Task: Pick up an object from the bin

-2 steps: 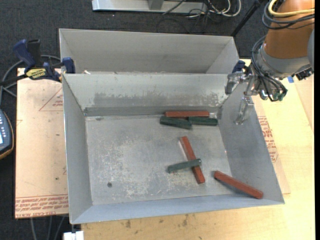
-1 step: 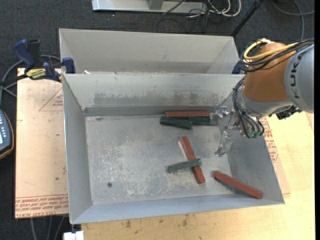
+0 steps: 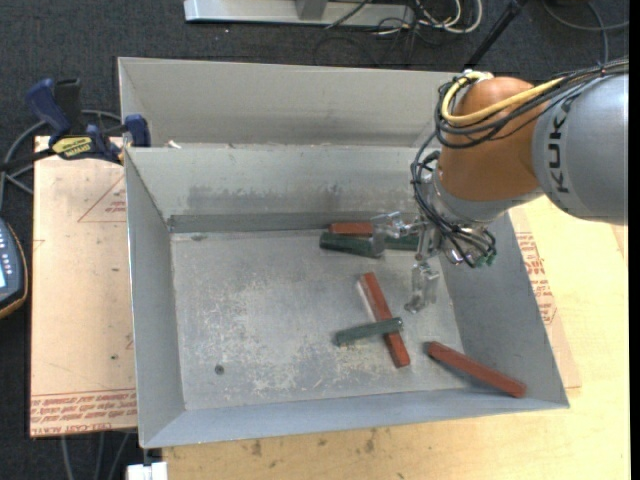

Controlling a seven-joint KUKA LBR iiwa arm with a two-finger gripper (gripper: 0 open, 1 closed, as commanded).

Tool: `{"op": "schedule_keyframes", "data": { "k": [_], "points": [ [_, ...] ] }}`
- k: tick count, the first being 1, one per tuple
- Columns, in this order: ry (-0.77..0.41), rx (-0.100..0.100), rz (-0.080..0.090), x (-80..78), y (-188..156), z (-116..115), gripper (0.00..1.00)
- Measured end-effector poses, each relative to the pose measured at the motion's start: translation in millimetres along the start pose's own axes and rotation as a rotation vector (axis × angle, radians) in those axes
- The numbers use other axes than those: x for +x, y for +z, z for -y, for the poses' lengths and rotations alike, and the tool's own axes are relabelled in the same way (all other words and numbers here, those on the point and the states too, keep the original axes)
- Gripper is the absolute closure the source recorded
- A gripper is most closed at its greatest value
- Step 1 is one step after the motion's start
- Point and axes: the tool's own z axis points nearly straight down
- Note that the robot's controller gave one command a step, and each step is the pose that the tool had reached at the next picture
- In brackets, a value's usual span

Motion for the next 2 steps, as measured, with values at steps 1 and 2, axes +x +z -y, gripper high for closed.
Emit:
{"op": "schedule_keyframes", "data": {
  "k": [1, 2],
  "points": [
    [-0.214, -0.002, -0.006, 62.3, 72.7, -57.7, 0.0],
    [-0.215, 0.002, -0.001, 60.6, 70.8, -56.1, 1.0]
  ]
}}
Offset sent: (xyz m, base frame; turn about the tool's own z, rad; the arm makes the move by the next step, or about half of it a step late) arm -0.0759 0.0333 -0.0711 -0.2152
